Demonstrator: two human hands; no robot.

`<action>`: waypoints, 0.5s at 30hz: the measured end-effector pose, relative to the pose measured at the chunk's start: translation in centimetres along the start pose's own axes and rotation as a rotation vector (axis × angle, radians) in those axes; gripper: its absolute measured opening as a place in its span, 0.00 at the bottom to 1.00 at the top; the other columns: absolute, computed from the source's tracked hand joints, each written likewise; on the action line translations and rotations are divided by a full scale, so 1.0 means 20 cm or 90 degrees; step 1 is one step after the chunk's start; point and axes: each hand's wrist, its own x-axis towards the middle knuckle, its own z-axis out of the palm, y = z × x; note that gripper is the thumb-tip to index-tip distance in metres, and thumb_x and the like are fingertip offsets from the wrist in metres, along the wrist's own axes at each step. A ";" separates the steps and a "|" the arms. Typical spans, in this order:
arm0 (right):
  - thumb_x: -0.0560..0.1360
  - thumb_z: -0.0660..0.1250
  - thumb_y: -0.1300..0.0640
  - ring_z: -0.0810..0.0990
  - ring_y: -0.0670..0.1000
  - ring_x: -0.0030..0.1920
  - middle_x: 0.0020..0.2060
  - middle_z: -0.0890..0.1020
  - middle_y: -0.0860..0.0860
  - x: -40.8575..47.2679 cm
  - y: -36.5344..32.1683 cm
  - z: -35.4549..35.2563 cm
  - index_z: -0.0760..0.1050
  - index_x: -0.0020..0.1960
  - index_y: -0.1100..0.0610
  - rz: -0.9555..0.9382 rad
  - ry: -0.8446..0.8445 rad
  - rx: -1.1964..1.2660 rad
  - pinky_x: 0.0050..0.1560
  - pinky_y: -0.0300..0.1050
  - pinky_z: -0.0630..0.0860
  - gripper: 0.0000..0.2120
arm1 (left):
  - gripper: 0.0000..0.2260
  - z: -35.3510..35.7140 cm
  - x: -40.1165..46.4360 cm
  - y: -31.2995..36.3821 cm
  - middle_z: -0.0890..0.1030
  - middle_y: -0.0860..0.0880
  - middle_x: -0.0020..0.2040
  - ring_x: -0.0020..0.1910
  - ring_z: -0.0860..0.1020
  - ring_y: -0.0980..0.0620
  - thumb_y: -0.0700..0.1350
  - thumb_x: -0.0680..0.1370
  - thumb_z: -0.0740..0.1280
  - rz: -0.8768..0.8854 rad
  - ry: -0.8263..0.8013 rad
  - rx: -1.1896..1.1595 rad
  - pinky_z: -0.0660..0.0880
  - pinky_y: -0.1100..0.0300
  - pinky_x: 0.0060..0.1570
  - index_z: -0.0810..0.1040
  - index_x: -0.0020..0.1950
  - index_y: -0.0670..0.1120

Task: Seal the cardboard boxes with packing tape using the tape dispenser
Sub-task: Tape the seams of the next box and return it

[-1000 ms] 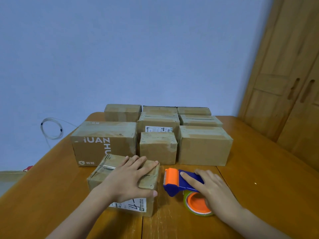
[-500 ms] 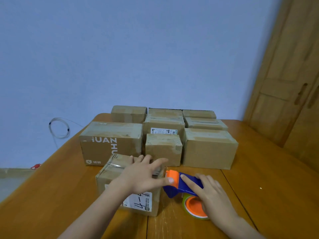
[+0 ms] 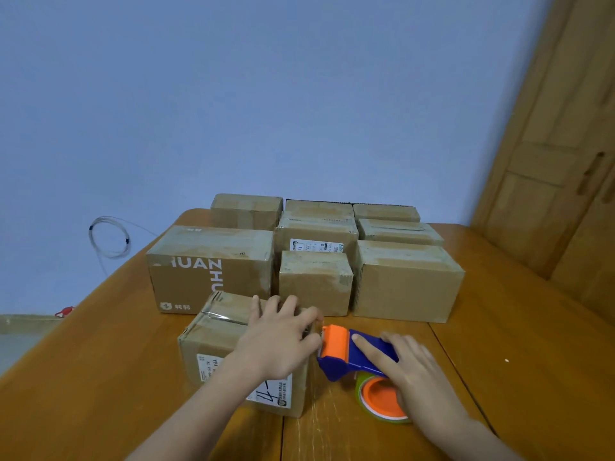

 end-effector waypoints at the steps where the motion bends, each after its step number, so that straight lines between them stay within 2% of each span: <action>1: 0.39 0.85 0.48 0.83 0.51 0.44 0.49 0.82 0.51 0.00 0.00 0.00 0.69 0.67 0.47 -0.001 0.000 0.001 0.34 0.38 0.78 0.58 | 0.26 0.00 0.00 0.00 0.65 0.51 0.67 0.71 0.58 0.46 0.61 0.75 0.42 0.000 -0.003 0.003 0.45 0.39 0.73 0.60 0.71 0.61; 15: 0.38 0.85 0.50 0.82 0.51 0.42 0.47 0.82 0.52 -0.01 -0.01 -0.04 0.69 0.66 0.48 -0.025 0.015 -0.016 0.32 0.41 0.78 0.57 | 0.27 0.01 0.01 0.00 0.65 0.52 0.67 0.71 0.58 0.46 0.60 0.72 0.42 0.005 -0.002 -0.012 0.45 0.40 0.73 0.63 0.70 0.59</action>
